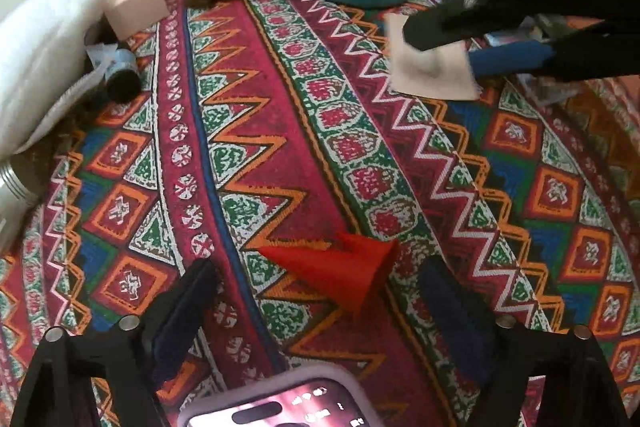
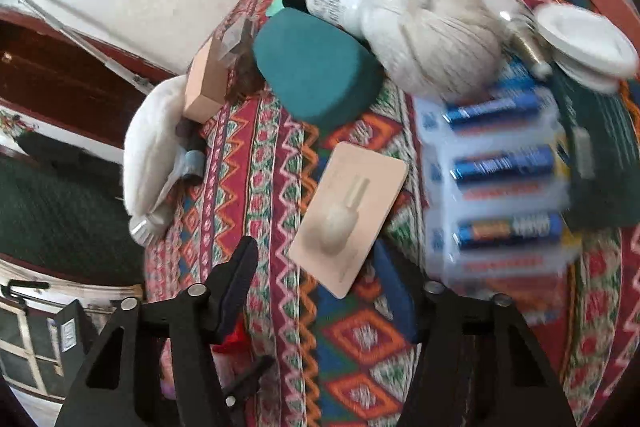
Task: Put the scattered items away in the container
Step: 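Grasp the red cone with the left gripper while the right grasps the blister card, then carry red cone and blister card into the pink box and release both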
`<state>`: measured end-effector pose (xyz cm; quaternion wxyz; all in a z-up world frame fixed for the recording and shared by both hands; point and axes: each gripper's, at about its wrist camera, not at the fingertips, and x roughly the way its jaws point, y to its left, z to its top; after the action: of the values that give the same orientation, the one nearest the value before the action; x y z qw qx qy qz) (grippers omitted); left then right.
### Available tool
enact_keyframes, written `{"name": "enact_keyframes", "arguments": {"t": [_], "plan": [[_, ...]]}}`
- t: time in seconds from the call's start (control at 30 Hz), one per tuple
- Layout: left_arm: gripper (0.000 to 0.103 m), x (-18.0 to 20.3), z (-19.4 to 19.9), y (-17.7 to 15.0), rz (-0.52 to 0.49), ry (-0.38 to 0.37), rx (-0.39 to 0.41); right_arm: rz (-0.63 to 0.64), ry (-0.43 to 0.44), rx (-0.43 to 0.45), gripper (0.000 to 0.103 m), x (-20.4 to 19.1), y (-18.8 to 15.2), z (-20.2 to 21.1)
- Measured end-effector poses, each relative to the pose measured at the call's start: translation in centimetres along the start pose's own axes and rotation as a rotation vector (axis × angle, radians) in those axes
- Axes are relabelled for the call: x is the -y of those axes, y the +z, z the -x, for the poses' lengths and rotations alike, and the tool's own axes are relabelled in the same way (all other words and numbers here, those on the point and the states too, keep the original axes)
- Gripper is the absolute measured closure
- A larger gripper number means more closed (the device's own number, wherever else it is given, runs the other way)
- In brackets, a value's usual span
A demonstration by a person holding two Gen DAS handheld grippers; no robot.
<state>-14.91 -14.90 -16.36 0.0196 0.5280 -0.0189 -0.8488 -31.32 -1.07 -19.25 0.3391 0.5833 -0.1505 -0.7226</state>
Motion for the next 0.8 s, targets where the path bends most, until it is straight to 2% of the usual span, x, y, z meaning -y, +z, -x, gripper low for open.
{"name": "enact_keyframes", "arguments": {"t": [0.03,0.07,0.17,0.3,0.57,0.8], "plan": [[0.033,-0.2,0.2,0.0,0.013,-0.013,0.003,0.024,0.005,-0.009,0.102,-0.4,0.1,-0.4],[0.047,-0.5,0.4,0.1,0.026,-0.026,0.007,0.032,0.003,-0.012,0.102,-0.4,0.1,-0.8],[0.048,-1.2,0.7,0.1,0.064,-0.057,0.013,0.067,0.001,-0.015,0.102,-0.9,0.0,-1.4],[0.048,-1.5,1.6,0.0,0.085,-0.051,0.036,0.098,0.027,0.006,0.103,-1.8,-0.1,-0.2],[0.048,-3.7,5.0,0.5,0.146,-0.075,0.148,0.104,0.075,0.054,0.103,-2.7,0.0,2.7],[0.048,-4.9,7.8,0.7,0.177,-0.064,0.224,0.144,0.117,0.099,0.103,-3.9,-1.1,6.4]]}}
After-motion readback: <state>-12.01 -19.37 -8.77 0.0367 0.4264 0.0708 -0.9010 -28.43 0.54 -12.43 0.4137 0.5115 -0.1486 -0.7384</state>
